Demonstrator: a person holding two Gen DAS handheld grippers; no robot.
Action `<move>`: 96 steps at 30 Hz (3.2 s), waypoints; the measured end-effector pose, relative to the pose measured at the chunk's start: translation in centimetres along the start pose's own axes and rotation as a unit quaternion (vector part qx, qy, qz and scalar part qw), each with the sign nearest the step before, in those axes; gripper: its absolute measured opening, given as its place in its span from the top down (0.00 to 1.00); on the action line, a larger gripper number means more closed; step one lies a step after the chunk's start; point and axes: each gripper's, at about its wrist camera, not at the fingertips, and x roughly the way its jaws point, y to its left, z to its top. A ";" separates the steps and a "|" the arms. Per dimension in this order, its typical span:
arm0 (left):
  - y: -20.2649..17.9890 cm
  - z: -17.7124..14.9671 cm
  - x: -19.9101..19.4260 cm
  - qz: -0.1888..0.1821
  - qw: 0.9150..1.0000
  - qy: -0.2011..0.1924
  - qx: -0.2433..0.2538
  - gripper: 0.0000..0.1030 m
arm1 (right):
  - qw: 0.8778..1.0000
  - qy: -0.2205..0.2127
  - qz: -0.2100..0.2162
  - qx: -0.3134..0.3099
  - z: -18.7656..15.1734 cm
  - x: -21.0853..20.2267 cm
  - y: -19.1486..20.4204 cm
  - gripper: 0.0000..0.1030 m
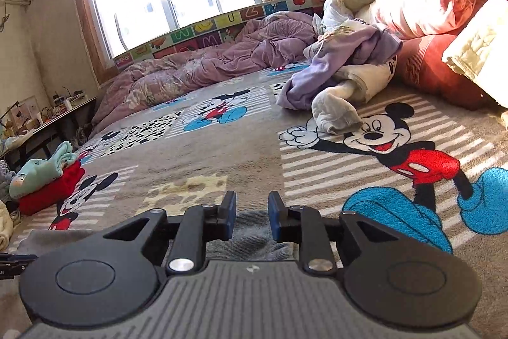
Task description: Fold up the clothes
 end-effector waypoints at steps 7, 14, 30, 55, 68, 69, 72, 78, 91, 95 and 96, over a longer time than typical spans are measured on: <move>-0.3 -0.1 0.1 0.013 1.000 0.009 0.006 0.61 | 0.994 0.069 -0.030 -0.078 -3.1 0.8 1.9 0.78; -2.5 0.6 -1.3 -0.028 0.999 -0.037 0.002 0.62 | 0.995 0.050 -0.019 -0.080 -3.5 0.0 2.9 0.67; -8.8 -1.3 1.5 -0.055 0.997 -0.018 0.046 0.58 | 0.997 0.059 0.000 -0.058 -5.0 0.8 1.8 0.59; 3.0 -1.7 -5.4 0.178 0.957 -0.056 -0.224 0.51 | 0.993 0.004 0.090 0.079 -2.6 -2.0 -3.7 0.45; 8.6 -5.4 -5.8 0.034 0.831 -0.080 -0.550 0.49 | 0.979 0.038 0.084 0.183 -3.5 -0.6 -7.3 0.44; 8.6 -5.2 -5.5 0.028 0.826 -0.084 -0.556 0.49 | 0.979 0.042 0.083 0.183 -3.6 -0.4 -7.2 0.44; 8.3 -4.5 -4.6 0.034 0.823 -0.084 -0.561 0.47 | 0.980 0.057 0.081 0.175 -3.9 0.4 -6.7 0.43; 7.5 -3.8 -3.6 0.060 0.824 -0.084 -0.557 0.48 | 0.984 0.071 0.067 0.152 -4.3 1.2 -6.0 0.43; 7.3 -6.2 -4.4 0.062 0.814 -0.122 -0.565 0.79 | 0.975 0.068 0.079 0.194 -4.4 1.4 -7.7 0.51; 6.6 -5.1 -5.2 0.067 0.826 -0.128 -0.545 0.84 | 0.973 0.068 0.086 0.205 -4.3 1.4 -8.1 0.51; 6.3 -4.6 -5.5 0.068 0.832 -0.134 -0.534 0.85 | 0.972 0.068 0.089 0.208 -4.3 1.3 -8.2 0.51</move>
